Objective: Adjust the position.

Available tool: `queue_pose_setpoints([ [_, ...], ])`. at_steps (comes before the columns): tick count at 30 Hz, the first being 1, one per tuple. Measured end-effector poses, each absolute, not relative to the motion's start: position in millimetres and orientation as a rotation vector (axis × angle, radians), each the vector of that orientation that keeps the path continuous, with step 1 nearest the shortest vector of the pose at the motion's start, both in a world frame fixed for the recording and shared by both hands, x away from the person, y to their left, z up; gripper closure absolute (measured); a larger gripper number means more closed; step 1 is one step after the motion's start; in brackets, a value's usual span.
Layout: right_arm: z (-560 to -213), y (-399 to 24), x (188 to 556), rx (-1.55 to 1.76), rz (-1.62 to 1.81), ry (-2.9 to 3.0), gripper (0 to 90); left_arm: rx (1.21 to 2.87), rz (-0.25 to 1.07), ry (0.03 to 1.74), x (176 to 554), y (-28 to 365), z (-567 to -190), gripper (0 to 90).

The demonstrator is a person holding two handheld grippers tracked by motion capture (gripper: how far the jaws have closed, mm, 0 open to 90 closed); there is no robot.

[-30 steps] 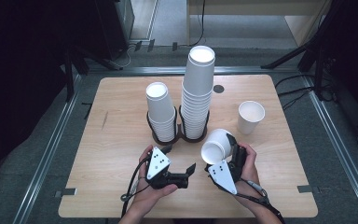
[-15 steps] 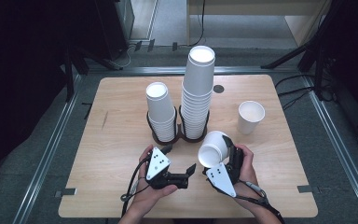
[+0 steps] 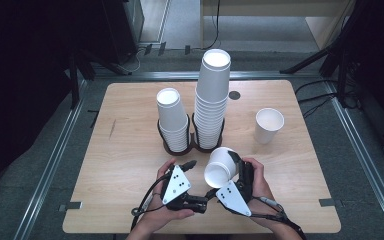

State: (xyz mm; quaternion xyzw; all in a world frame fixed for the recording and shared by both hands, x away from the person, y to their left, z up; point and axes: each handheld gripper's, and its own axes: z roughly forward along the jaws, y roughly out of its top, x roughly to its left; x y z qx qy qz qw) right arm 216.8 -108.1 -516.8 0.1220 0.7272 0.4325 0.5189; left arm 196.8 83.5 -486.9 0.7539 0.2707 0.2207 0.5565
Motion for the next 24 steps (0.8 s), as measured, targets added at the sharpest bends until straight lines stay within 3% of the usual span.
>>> queue_pose_setpoints([
  [9, -520.6, -102.9, 212.4, 0.279, 1.077, 1.822, 13.1, 1.784, 0.529, 0.578, 192.5, 82.3, -484.5, 8.1],
  [12, -520.2, -102.4, 211.5, 0.270, 1.100, 1.840, 13.1, 1.784, 0.545, 0.560, 190.8, 82.1, -484.4, 12.9],
  [24, -521.4, -102.3, 209.4, 0.257, 1.151, 1.894, 13.1, 1.775, 0.563, 0.537, 187.8, 81.7, -481.6, 13.4],
])
